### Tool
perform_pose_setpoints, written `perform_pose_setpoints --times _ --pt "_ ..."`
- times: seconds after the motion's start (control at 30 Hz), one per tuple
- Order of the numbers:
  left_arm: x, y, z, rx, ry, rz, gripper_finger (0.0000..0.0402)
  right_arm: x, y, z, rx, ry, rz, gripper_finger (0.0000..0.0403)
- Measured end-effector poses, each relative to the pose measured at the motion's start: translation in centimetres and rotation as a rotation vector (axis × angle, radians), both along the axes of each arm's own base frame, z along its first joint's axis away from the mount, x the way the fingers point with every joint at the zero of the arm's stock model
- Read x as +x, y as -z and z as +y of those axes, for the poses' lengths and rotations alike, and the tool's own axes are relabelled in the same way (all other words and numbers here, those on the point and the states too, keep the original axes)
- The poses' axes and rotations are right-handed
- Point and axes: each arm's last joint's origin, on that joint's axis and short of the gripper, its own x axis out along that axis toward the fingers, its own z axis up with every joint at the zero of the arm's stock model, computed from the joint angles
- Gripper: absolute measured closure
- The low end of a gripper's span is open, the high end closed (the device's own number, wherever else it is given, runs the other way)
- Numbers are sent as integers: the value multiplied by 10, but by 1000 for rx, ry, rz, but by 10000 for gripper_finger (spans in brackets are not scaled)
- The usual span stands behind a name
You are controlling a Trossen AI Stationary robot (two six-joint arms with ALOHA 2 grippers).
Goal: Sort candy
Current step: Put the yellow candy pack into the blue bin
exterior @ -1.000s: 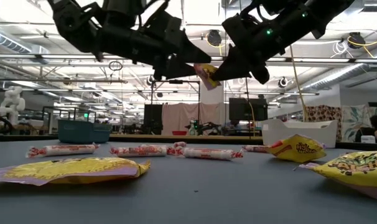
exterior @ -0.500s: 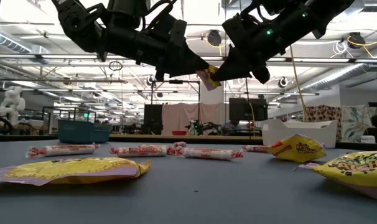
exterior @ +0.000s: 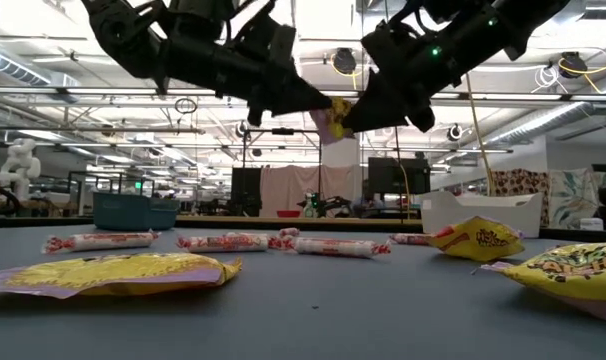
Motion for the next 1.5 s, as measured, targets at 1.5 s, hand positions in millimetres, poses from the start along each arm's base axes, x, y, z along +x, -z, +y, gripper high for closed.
perform_pose_setpoints --times 1.5 --pt "-78 -78 17 818 35 -28 379 -22 8 31 -463 -248 293 190"
